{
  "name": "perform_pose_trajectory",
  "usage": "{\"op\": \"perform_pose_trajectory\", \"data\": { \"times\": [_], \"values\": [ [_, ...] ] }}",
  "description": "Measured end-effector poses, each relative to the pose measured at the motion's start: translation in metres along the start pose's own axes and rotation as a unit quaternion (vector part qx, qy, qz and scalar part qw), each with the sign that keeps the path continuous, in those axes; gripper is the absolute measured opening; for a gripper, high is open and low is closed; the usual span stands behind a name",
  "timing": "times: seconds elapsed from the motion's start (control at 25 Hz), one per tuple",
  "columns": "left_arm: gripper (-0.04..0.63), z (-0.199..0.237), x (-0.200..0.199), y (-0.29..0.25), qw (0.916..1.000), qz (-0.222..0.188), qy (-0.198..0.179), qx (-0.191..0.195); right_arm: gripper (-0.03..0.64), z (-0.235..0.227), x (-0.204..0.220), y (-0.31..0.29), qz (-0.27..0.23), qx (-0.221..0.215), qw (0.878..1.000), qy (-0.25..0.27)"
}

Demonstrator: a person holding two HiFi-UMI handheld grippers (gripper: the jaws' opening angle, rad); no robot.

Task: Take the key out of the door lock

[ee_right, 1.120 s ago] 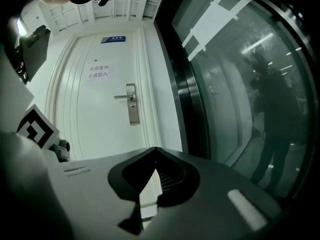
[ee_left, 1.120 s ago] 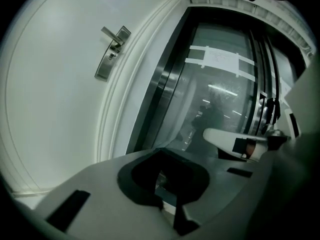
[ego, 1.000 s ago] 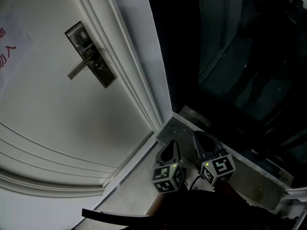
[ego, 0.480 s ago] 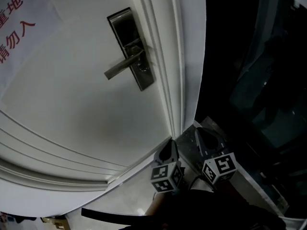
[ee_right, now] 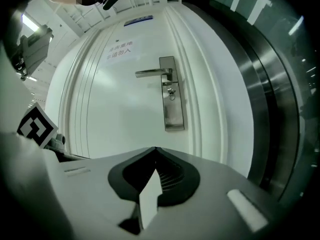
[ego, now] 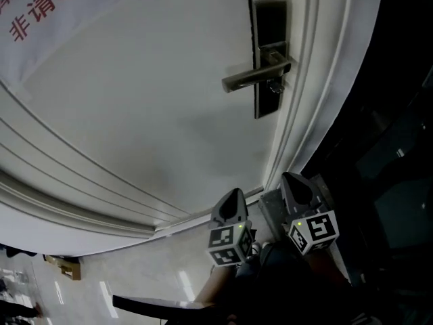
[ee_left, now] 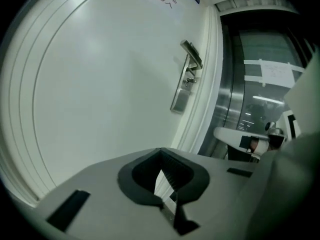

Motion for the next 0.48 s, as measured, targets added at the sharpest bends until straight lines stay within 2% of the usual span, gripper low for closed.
{"op": "perform_pose_trajectory", "data": {
  "times": [0.2, 0.48],
  "values": [
    [0.000, 0.017, -0.030, 0.002, 0.9974, -0.053, 0.002, -0.048, 0.001, 0.010, -0.006, -0.040, -0.016, -0.067, 0.998, 0.004],
    [0.000, 0.013, -0.056, -0.001, 0.9918, -0.097, 0.009, -0.083, 0.001, 0.016, -0.030, -0.069, -0.048, -0.133, 0.989, 0.036]
  ]
}}
Point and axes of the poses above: the fingertips, and each gripper's own axes: y backward along the fingers, z to its left, x out of its underside, the point moved 5 cm from there along y, backward along the fingers, and after that the axes turned 11 degrees about y, right-handed, at the moved point
